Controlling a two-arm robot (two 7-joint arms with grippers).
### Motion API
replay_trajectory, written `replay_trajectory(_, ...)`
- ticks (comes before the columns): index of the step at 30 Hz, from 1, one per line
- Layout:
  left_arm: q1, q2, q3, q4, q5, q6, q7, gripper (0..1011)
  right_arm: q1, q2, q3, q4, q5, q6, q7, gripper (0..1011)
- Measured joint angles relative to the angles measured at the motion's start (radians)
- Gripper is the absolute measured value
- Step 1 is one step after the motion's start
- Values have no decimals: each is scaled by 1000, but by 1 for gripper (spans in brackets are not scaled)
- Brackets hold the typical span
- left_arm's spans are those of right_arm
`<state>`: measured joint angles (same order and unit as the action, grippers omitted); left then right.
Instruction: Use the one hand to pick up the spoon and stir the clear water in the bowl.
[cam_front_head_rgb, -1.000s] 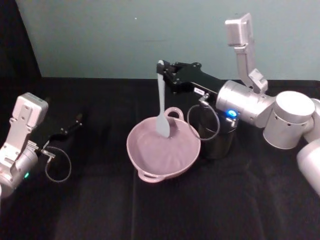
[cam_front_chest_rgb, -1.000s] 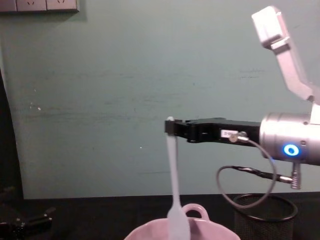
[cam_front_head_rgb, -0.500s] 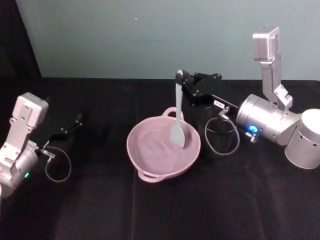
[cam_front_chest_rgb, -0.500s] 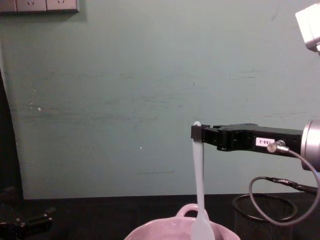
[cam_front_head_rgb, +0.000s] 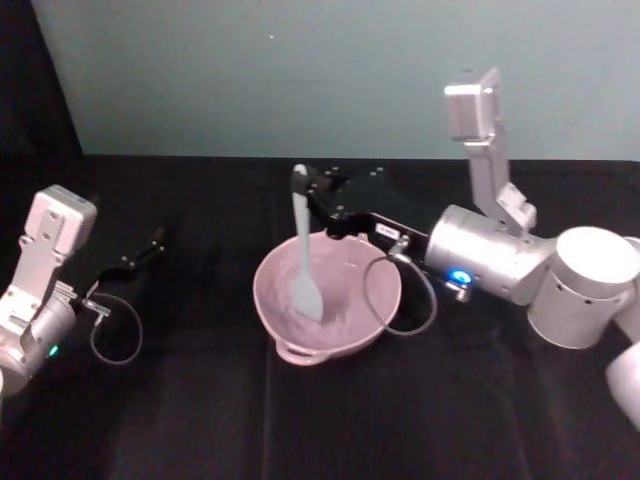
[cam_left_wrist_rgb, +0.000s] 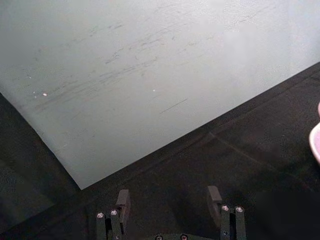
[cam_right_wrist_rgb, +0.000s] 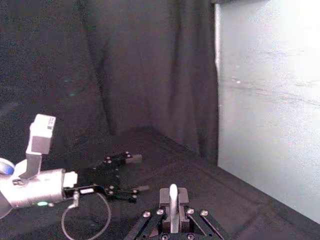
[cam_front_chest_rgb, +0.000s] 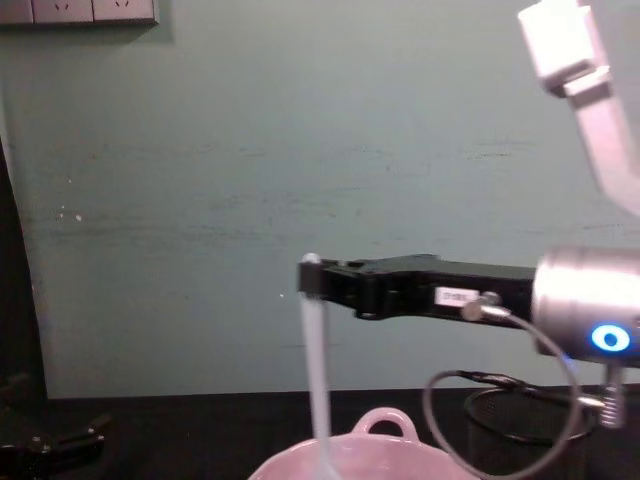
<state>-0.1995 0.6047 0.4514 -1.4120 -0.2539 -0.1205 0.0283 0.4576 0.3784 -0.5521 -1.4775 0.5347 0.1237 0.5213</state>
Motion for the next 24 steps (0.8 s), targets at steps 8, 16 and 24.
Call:
replay_trajectory(8, 0, 0, 0, 0, 0, 0, 0, 1011, 74, -64, -38, 94, -13, -6, 22, 97)
replay_trajectory(16, 0, 0, 0, 0, 0, 0, 0, 1011, 130, -103, -41, 179, -21, -24, 25, 97)
replay_trajectory(24, 0, 0, 0, 0, 0, 0, 0, 1011, 149, -102, -10, 225, -18, -34, 15, 98)
